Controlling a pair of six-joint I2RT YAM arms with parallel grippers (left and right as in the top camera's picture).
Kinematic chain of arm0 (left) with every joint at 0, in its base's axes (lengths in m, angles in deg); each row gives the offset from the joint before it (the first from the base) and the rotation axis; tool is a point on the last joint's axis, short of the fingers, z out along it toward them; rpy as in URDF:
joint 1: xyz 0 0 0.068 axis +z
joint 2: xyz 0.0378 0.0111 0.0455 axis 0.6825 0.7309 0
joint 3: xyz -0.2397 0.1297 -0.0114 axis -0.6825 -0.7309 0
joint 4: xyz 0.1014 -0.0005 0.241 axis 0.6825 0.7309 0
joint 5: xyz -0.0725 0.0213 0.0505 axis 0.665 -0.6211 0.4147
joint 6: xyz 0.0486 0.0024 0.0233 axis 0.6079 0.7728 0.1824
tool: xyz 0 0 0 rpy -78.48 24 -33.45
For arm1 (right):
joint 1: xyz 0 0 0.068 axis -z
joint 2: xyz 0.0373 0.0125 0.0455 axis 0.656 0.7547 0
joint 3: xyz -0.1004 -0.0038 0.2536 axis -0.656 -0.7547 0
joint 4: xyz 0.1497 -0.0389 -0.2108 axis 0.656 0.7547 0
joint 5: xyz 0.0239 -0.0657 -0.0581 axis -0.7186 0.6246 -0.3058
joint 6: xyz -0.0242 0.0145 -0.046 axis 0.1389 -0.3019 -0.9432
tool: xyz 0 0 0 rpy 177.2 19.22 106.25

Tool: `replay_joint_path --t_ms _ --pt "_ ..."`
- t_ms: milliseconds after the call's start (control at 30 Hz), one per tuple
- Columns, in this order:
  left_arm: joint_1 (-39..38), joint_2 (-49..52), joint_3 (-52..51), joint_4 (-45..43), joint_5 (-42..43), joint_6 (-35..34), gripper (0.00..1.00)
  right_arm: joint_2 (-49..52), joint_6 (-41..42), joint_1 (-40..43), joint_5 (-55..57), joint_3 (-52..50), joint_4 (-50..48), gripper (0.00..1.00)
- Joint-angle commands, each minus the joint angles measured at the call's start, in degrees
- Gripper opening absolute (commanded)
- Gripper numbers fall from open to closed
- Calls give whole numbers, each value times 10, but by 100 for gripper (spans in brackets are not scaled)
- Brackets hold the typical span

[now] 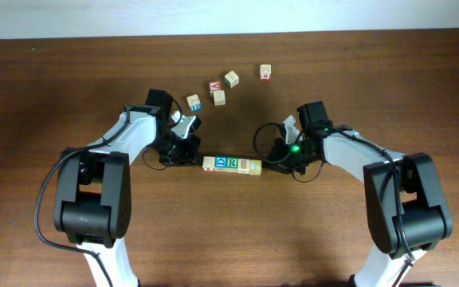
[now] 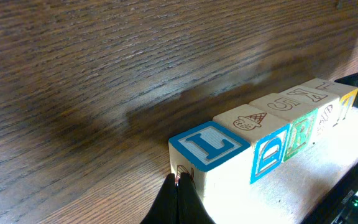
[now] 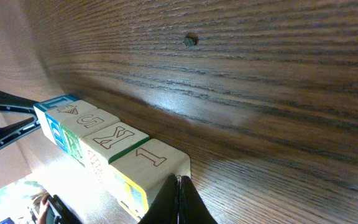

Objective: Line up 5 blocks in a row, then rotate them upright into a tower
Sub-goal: 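Lower both grippers and squeeze the row from both ends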

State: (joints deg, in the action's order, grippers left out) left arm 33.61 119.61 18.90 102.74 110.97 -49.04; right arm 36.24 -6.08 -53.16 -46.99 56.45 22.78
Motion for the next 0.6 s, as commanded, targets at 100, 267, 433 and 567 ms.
replay_joint_path --t_ms 100,267,433,567 --pt "-9 5 -5 -2 18 -8 0 8 -23 -7 -44 3 -10 4" --pt "-10 5 -5 -2 18 -8 0 8 -23 -7 -51 10 -1 4" --pt "-10 5 -5 -2 18 -8 0 4 -23 -7 -56 12 3 4" --pt "-10 5 -5 -2 18 -8 0 -5 -22 -7 -58 13 3 4"
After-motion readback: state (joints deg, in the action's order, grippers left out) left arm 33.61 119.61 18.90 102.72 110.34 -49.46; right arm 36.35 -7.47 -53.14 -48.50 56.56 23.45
